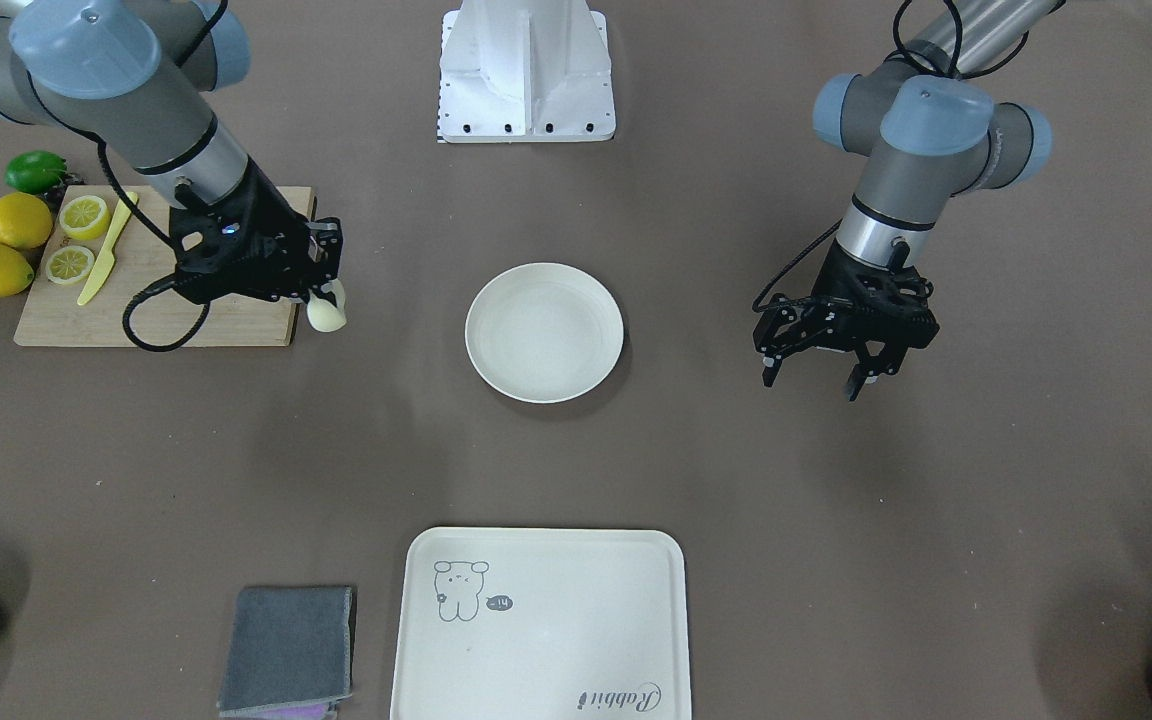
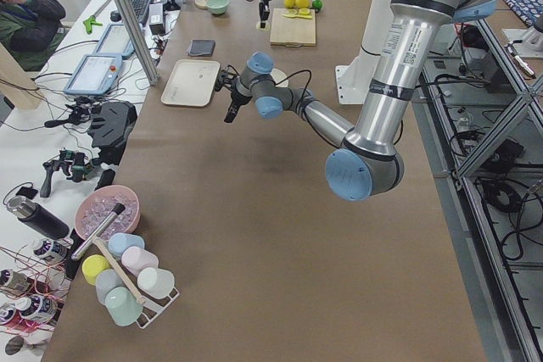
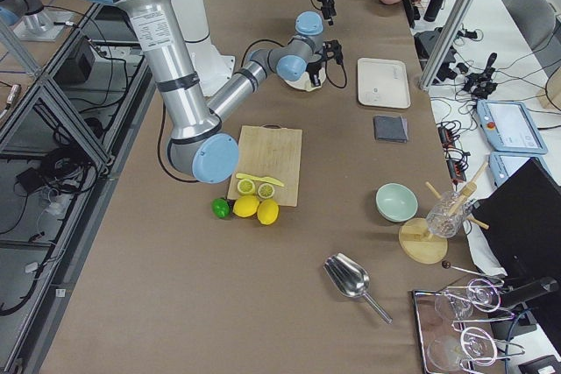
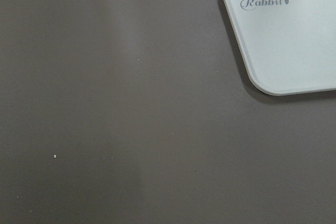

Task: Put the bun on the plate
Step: 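Carry the bun with the right gripper over the white plate, then lower the bun onto the white plate and open the right gripper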

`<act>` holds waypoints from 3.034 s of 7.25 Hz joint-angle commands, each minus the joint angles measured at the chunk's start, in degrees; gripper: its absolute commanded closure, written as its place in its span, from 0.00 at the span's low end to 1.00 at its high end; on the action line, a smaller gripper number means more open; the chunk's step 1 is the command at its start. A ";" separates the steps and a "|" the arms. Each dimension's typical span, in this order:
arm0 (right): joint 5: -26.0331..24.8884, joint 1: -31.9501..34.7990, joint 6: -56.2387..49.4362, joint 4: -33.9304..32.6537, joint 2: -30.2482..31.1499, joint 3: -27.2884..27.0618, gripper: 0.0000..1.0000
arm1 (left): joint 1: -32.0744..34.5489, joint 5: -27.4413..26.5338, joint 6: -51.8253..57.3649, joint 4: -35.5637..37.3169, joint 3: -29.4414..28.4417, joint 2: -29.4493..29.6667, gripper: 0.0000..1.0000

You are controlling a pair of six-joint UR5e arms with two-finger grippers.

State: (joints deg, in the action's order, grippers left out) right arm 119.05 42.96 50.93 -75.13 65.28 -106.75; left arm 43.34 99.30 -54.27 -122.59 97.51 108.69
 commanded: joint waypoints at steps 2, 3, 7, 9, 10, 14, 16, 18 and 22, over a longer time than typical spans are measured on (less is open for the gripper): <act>-3.99 -4.89 0.04 0.07 -10.58 6.88 1.00 | 0.07 -0.07 -2.42 -0.90 -0.21 0.20 0.02; -7.22 -7.17 0.05 0.07 -12.78 9.00 1.00 | 0.07 -0.07 -2.50 -0.90 -0.04 0.20 0.02; -10.94 -11.23 -0.04 4.19 -16.58 17.09 1.00 | 0.07 -0.16 -2.59 -0.98 -0.22 -0.06 0.02; -12.43 -12.81 -0.04 4.99 -17.81 19.29 1.00 | -0.01 -0.42 -2.59 -0.98 -0.48 -0.15 0.02; -12.44 -13.51 -0.04 5.08 -17.73 19.39 1.00 | -0.01 -0.42 -2.51 -0.98 -0.56 -0.06 0.02; -14.02 -15.01 0.48 7.37 -16.50 19.22 0.00 | 0.16 -0.42 -2.42 -0.98 -0.13 -0.06 0.02; -13.85 -15.01 1.10 7.37 -16.59 18.43 0.00 | 0.86 -0.16 -2.42 -0.98 -0.12 0.38 0.02; -13.84 -14.75 1.71 7.37 -16.76 17.99 0.00 | 1.30 -0.07 -1.98 -0.98 -0.12 0.55 0.02; -7.10 -3.45 -4.04 5.70 -13.17 18.77 0.00 | 10.14 8.32 5.35 -1.08 -1.35 2.66 0.02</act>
State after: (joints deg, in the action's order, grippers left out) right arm 108.97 35.18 50.57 -69.16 50.64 -88.44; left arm 49.39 102.79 -53.78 -123.97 96.95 111.09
